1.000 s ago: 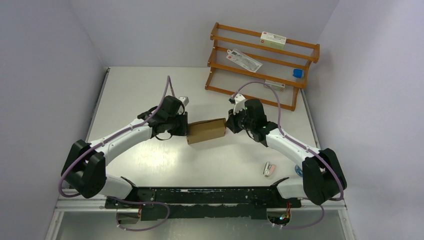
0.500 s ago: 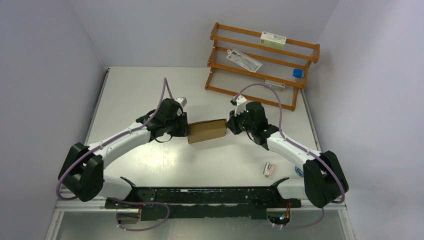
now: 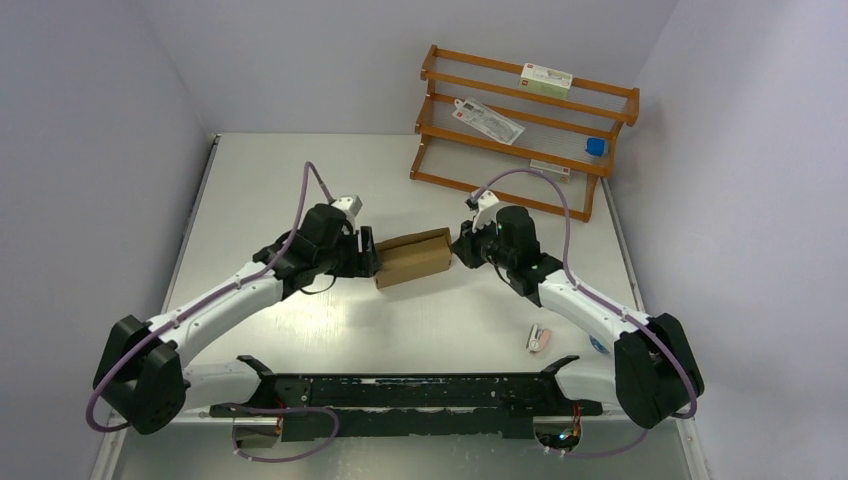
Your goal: Fold the paper box
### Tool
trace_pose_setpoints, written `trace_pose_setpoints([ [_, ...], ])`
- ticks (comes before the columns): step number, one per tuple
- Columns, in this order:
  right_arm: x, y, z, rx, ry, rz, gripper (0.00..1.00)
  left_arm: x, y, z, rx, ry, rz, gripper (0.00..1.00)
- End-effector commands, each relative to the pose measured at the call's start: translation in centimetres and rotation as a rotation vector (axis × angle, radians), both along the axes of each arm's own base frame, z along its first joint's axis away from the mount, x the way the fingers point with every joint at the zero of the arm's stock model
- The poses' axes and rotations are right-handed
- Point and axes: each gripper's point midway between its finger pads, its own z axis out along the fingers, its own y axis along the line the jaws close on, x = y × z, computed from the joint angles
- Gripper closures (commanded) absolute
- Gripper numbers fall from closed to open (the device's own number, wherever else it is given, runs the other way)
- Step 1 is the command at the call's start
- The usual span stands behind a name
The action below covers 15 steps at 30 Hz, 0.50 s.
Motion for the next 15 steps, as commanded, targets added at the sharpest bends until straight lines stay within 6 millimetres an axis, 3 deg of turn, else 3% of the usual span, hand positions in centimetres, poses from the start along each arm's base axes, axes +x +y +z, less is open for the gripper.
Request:
trace_pose_setpoints([
  [1,0.45,0.21,1.26,0.02,-0.045,-0.011,0.84,0.17,-0.48,2.2,-0.055,-0.043,0.007,0.34],
  [6,0.31,0.37,1.24,0.025,-0.038,0.002,0.83,0.22,-0.05,2.66,-0.043,-0.046,0.028,0.37],
  [15,0.7,0.47,1.83,0.021,-0.05,0.002,0.83,0.72,-0.25,2.83,-0.012,-0.041,0.012,0.58],
])
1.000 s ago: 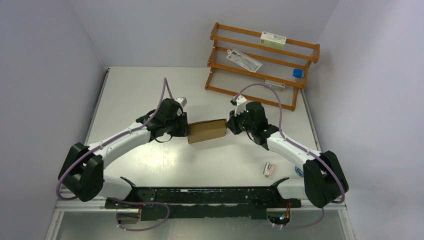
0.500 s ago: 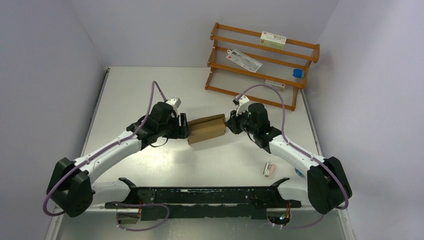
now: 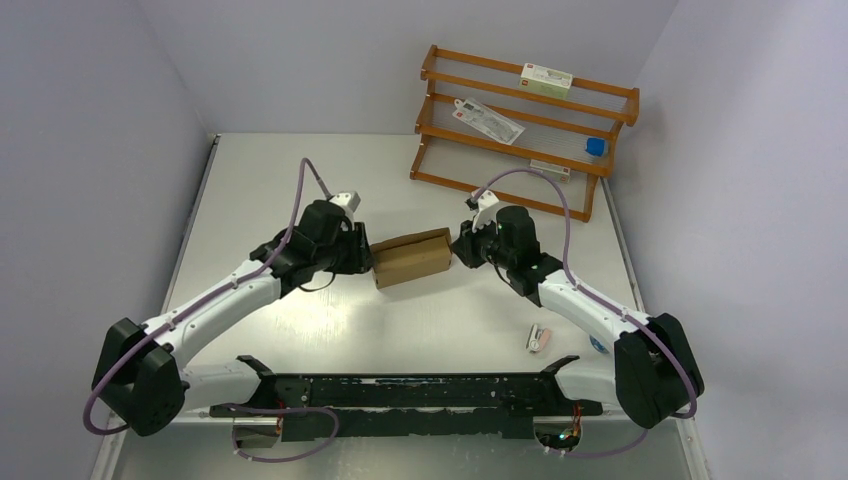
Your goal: Fold the paper box
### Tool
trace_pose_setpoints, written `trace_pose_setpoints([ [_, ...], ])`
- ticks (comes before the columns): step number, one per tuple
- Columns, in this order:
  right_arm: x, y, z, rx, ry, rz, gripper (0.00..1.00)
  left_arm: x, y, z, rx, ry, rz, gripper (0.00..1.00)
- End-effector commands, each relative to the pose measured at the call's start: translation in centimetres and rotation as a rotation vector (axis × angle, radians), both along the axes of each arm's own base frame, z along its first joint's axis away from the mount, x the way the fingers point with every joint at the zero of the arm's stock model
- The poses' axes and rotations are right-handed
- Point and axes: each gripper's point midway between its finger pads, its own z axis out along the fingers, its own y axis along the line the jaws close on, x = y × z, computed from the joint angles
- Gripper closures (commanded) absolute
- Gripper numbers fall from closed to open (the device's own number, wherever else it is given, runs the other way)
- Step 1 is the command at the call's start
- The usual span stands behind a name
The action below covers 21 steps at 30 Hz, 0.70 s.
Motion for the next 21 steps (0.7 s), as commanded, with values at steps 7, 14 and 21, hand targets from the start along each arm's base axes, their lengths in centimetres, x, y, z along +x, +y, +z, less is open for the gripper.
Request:
trace_pose_setpoints([
  [7,1.4,0.8,2.4,0.029,-0.056,-0.002,0.82,0.9,-0.2,1.1,0.035,-0.016,-0.006,0.64],
  [14,2.3,1.0,2.4,0.026,-0.049,-0.021,0.8,1.1,-0.2,0.8,0.056,-0.007,-0.012,0.64],
  [21,2.6,1.2,2.1,0.022,-0.041,-0.02,0.85,1.4,-0.4,0.8,0.064,-0.006,-0.02,0.67],
])
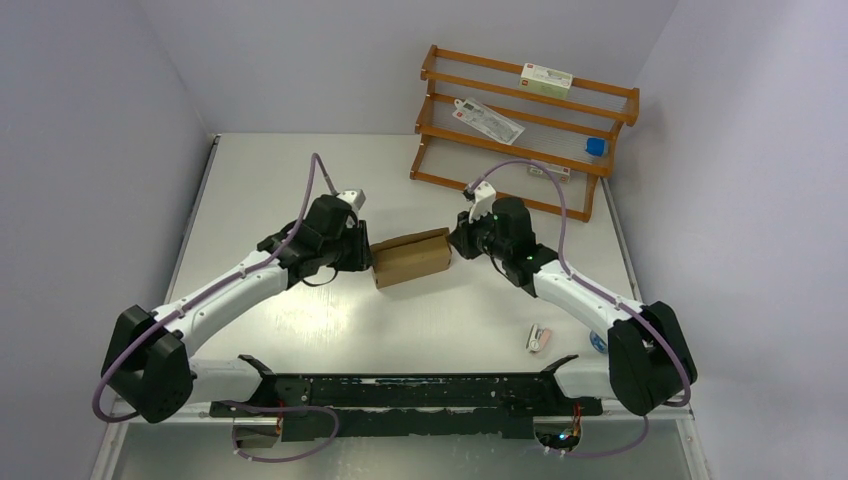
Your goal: Fold the paper box
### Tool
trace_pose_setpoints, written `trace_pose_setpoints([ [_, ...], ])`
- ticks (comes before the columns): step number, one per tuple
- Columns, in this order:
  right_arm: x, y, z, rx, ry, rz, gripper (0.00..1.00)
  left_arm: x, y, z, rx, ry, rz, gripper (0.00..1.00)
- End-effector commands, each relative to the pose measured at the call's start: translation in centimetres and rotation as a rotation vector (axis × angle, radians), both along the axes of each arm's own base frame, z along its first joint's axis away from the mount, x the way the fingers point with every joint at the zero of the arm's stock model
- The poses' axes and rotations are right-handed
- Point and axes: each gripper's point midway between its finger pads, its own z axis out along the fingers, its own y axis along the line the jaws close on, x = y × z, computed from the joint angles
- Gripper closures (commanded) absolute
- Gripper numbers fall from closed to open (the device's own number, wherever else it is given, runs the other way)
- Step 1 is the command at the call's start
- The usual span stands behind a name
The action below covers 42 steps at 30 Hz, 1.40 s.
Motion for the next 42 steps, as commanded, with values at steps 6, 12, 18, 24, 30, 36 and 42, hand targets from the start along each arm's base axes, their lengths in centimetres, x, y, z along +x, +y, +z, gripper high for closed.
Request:
trace_pose_setpoints([
  [6,0.8,0.6,0.7,0.011,-0.02,-0.005,0.98,0.7,-0.5,1.0,0.002,-0.026,-0.014,0.74],
  [12,0.4,0.5,-0.1,0.003,-0.008,0.0,1.0,0.7,-0.8,0.7,-0.008,-0.015,-0.019,0.85],
  [18,0.3,0.6,-0.3,0.002,-0.005,0.002,1.0,0.7,-1.2,0.9,-0.037,-0.015,-0.018,0.89],
  [24,0.1,0.7,-0.3,0.004,-0.005,0.004,1.0,0.8,-1.0,0.8,-0.033,-0.014,0.004,0.9],
  [30,0.0,0.8,-0.6,0.003,0.003,0.007,1.0,0.7,-1.7,0.0,-0.083,0.003,0.016,0.92],
  [36,-0.1,1.0,-0.7,0.001,0.003,0.01,1.0,0.9,-2.3,-0.3,-0.116,0.016,0.027,0.93],
  [42,-0.1,0.9,-1.0,-0.004,0.003,0.004,1.0,0.8,-2.2,-0.8,-0.118,0.022,0.038,0.94],
])
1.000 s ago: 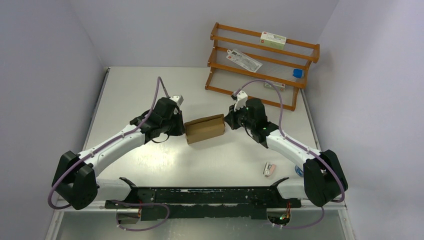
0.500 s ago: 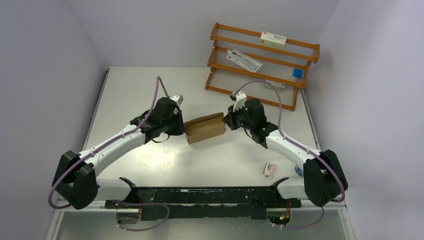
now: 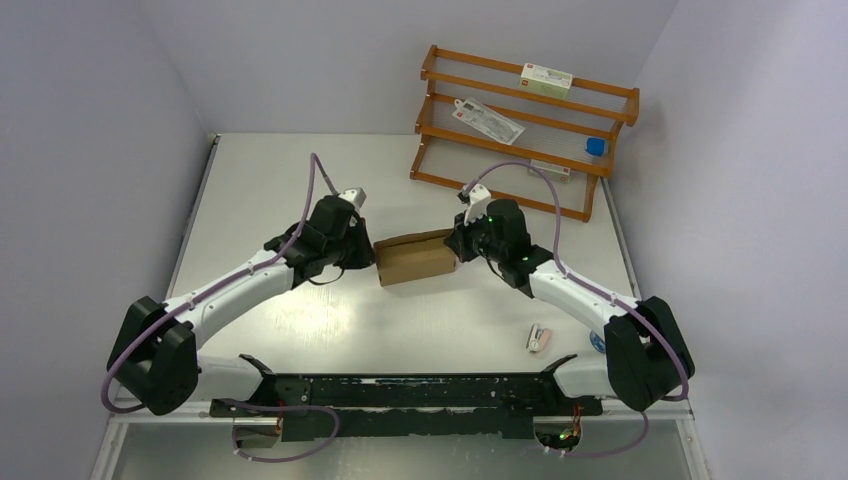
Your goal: Fold the paper box
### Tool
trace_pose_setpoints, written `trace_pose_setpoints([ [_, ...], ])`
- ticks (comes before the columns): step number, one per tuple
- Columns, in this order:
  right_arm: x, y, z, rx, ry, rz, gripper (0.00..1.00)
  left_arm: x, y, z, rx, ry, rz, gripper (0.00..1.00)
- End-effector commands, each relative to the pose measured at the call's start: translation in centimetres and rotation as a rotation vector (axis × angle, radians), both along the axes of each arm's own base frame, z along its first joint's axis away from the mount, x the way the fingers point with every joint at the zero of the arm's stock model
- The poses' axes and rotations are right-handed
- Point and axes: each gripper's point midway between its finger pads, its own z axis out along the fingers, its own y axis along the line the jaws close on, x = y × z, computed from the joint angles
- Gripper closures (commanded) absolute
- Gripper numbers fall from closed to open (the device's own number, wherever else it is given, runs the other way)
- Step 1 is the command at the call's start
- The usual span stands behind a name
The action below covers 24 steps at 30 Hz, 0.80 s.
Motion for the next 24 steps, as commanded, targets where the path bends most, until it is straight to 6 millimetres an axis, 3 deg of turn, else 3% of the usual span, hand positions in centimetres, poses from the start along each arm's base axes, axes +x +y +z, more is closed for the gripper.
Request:
trace_pose_setpoints([
  [1,0.1,0.1,-0.1,0.001,-0.012,-0.007,1.0,-0.1,-0.7,-0.2,-0.031,0.004,-0.007,0.94],
  [5,0.0,-0.2,1.4,0.005,-0.037,-0.019,1.0,0.0,-0.1,-0.4,0.007,0.002,0.002,0.94],
  [13,-0.5,-1.1,5.2,0.001,-0.082,-0.047,0.85,0.2,0.1,-0.7,0.033,0.004,0.0,0.94],
  [20,-0.1,-3.1,4.7,-0.066,-0.052,-0.154,0.67,0.2,0.0,-0.8,0.04,0.002,-0.005,0.94],
  [24,0.0,-2.7,3.6,-0.078,-0.029,-0.153,0.66,0.2,-0.1,-1.0,0.041,0.009,-0.007,0.94],
])
